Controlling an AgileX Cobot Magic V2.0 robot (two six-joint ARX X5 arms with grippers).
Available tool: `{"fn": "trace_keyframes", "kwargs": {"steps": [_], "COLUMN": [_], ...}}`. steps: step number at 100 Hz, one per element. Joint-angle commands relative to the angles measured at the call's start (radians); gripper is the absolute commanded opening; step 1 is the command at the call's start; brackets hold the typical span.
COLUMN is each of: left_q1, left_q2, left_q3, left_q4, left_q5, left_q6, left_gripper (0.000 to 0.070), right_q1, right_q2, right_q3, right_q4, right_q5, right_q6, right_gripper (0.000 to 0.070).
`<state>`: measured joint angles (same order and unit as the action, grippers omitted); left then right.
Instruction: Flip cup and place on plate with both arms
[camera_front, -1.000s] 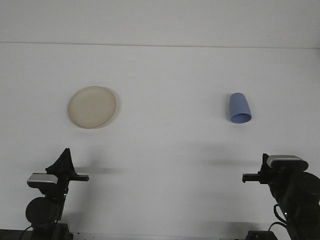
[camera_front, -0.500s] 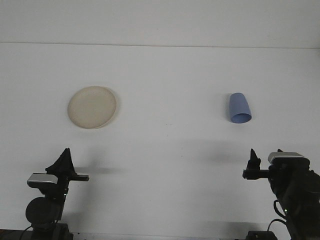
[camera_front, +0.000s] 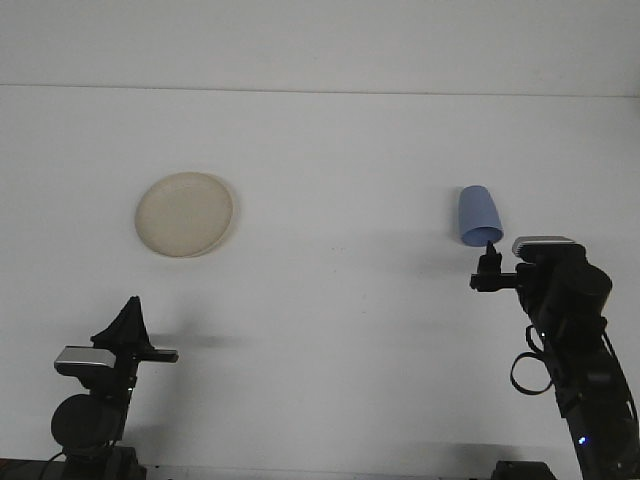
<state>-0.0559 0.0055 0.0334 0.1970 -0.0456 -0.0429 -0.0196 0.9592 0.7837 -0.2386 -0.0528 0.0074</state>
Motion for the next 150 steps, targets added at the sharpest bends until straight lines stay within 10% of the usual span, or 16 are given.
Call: {"fn": "trace_keyframes", "kwargs": {"steps": [1,131,150], "left_q1": [-0.002,-0.002,-0.002], "left_q2": [-0.001,-0.001,-0.002], "left_q3": [-0.019,-0.019,-0.019], "left_q4": [0.013,0.013,0.013], "left_q5": [0.005,0.005,0.005], "left_q6": [0.001,0.001,0.001], "left_gripper": [0.0011,0.0011,0.0011], "right_q1": [-0.009,-0.164,-0.164], "right_q2": [0.039,0.811,0.835], "right_q3": [-0.034,-0.024,0.008], "right_q4": [0.068,0.89,0.89], "right_q5": [-0.001,-0.212,-0.257], "right_q6": [-0.017,-0.05,-0.075], "right_gripper": [0.0553,0.0546,0.0157]}}
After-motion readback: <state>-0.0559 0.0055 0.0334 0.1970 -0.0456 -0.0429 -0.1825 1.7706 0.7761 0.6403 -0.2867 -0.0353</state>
